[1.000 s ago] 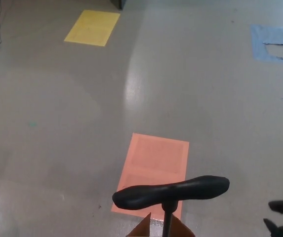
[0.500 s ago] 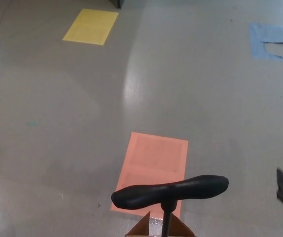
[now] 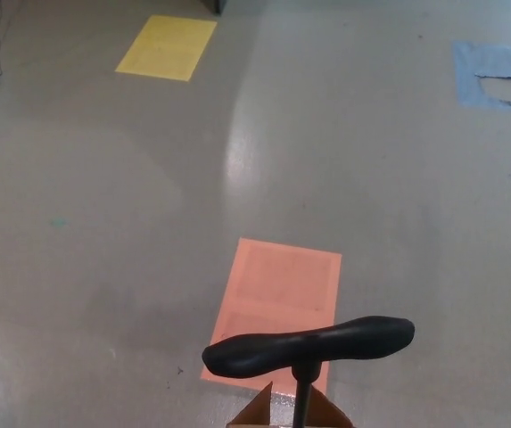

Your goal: An air pump is kept on top of a storage box on the floor and the robot uses its right hand to press down on the handle of the pump to compress it

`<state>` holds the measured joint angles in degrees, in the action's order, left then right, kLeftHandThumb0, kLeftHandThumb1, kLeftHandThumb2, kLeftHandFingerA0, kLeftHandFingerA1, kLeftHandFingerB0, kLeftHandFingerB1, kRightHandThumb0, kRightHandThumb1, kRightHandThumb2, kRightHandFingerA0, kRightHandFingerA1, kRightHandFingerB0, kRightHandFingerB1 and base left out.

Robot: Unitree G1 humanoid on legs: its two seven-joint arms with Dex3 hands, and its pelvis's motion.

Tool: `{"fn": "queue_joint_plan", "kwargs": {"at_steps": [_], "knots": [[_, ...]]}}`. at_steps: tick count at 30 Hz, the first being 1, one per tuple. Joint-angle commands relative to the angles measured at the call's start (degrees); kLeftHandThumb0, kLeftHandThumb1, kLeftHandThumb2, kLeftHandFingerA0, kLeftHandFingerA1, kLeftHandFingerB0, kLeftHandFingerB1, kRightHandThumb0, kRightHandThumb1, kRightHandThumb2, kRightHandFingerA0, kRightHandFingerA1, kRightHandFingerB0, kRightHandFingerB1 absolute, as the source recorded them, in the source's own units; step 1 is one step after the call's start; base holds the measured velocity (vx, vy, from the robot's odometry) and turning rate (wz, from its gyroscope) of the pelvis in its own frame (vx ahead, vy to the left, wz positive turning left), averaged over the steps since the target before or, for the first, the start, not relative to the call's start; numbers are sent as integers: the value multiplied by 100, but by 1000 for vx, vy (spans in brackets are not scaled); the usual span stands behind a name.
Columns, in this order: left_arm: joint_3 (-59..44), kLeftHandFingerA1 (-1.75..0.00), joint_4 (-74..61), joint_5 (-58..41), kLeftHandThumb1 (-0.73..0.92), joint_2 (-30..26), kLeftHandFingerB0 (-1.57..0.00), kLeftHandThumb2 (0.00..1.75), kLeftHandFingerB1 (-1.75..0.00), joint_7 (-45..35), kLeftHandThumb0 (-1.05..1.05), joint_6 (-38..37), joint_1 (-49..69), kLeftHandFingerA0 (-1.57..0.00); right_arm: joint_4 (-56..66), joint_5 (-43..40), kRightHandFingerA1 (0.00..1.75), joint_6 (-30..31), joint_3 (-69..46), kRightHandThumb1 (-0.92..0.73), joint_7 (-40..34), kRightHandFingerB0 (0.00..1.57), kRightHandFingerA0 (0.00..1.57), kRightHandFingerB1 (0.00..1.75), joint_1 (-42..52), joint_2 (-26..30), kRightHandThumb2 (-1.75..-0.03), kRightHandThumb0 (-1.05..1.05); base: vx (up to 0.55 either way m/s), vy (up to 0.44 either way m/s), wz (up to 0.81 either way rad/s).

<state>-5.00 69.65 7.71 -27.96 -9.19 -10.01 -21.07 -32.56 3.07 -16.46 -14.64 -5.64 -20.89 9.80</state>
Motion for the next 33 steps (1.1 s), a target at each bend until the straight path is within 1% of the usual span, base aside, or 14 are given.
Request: {"fn": "queue_joint_plan", "kwargs": {"at_steps": [1,5,11,12,13,14,15,16,20,25,30,31,32,33], "knots": [[-150,-30,-54,-216,84,-233,-6,111,-17,-388,-81,-787,-158,-6,6279,-2510,18,1452,-670,-75,1042,9,2,19,-110,1820,-111,-89,0,0,0],[-119,-29,-36,-171,84,-240,-6,111,-18,-323,-80,-766,-108,-6,6581,-2795,21,1862,-305,-76,1331,9,9,23,-863,2156,-111,-90,0,0,0],[-73,-33,-31,-143,83,-205,-4,111,-22,-391,-76,-801,81,-5,6594,-2395,21,1962,400,-75,1995,5,0,21,-1669,2324,-113,-80,0,0,0],[-45,-32,-11,-111,83,-217,-4,112,-22,-397,-77,-819,83,-5,6624,-2343,17,2010,537,-75,2143,0,3,18,-1806,2374,-101,-83,0,0,0],[-14,-32,2,-78,84,-228,-5,113,-21,-401,-77,-804,76,-6,6733,-2209,18,2147,663,-80,2214,0,0,17,-1904,2423,-119,-83,0,0,0],[20,-32,13,-43,84,-238,-5,113,-21,-405,-77,-783,67,-6,6869,-2053,18,2319,796,-80,2279,0,0,17,-2007,2476,-119,-83,0,0,0],[44,-34,6,-12,83,-245,-5,112,-22,-364,-77,-784,61,-6,7022,-2041,15,2527,930,-77,2288,3,0,17,-2107,2463,-98,-92,0,0,0],[53,-34,2,0,83,-245,-6,112,-23,-337,-78,-768,49,-7,7113,-2070,19,2654,1025,-77,2303,2,0,19,-2183,2442,-118,-82,0,0,0],[87,-36,-10,37,82,-222,-6,111,-23,-276,-78,-695,46,-7,7300,-1954,9,2874,1506,-90,2676,0,0,9,-2527,2435,-124,-93,0,0,0],[79,-40,-3,22,79,-200,-2,111,-27,-287,-67,-734,151,-3,7280,-2100,11,3038,1980,-88,3172,0,0,11,-2904,2365,-122,-93,0,0,0],[150,-34,-8,100,84,-249,-5,112,-22,-283,-75,-821,176,-6,7299,-1881,16,3067,2354,-86,3381,4,4,16,-3028,2264,-117,-92,0,0,0],[165,-30,7,124,85,-270,-5,114,-20,-249,-77,-738,159,-6,7283,-1794,24,3090,2470,-92,3441,1,1,22,-3049,2237,-76,-81,0,0,0],[147,-24,15,103,86,-268,-6,113,-18,-250,-80,-676,153,-6,7307,-1724,13,3223,2650,-86,3574,0,0,13,-3086,2268,-121,-88,0,0,0],[94,-25,21,37,86,-237,-6,113,-18,-281,-80,-648,159,-6,7356,-1707,13,3432,2842,-85,3753,0,0,13,-3140,2355,-121,-87,0,0,0]]}}
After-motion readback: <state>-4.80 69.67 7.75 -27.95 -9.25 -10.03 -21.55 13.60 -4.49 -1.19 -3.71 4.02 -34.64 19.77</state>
